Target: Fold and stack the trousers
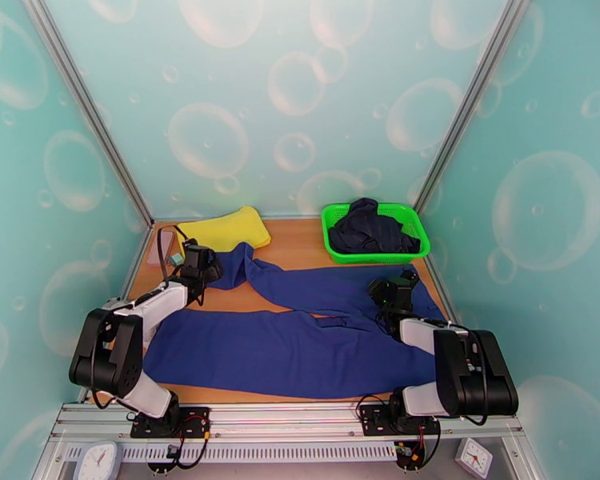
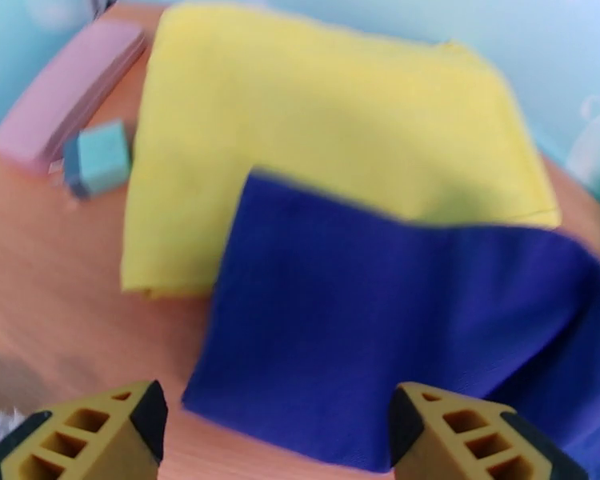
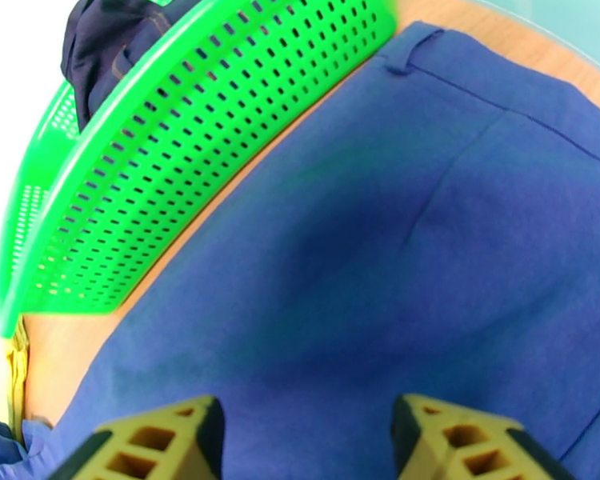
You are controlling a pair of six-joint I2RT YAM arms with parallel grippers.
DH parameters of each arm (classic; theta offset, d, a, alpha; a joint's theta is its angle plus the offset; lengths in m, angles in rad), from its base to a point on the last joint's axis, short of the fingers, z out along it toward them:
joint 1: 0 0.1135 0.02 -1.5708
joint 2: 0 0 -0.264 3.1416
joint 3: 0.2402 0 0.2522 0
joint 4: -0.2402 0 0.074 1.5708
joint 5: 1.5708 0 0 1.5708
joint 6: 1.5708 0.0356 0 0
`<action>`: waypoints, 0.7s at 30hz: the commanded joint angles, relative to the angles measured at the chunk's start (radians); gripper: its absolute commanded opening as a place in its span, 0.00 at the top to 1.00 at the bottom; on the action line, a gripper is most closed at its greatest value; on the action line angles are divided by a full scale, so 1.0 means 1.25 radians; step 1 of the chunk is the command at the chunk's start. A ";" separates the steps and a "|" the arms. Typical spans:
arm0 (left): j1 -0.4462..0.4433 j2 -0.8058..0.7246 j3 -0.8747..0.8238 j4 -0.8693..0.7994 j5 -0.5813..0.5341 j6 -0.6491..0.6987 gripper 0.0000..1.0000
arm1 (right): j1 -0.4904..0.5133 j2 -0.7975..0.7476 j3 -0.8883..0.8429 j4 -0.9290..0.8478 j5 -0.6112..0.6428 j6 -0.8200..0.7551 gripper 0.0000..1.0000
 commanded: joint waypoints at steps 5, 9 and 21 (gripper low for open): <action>0.045 0.048 -0.028 0.086 0.117 -0.036 0.23 | 0.012 -0.013 0.006 0.005 0.015 -0.028 0.40; 0.045 0.058 -0.037 0.128 0.150 -0.043 0.24 | 0.012 -0.005 0.010 0.005 0.010 -0.030 0.40; 0.040 0.156 -0.013 0.142 0.178 -0.068 0.63 | 0.018 -0.004 0.020 0.003 -0.001 -0.028 0.40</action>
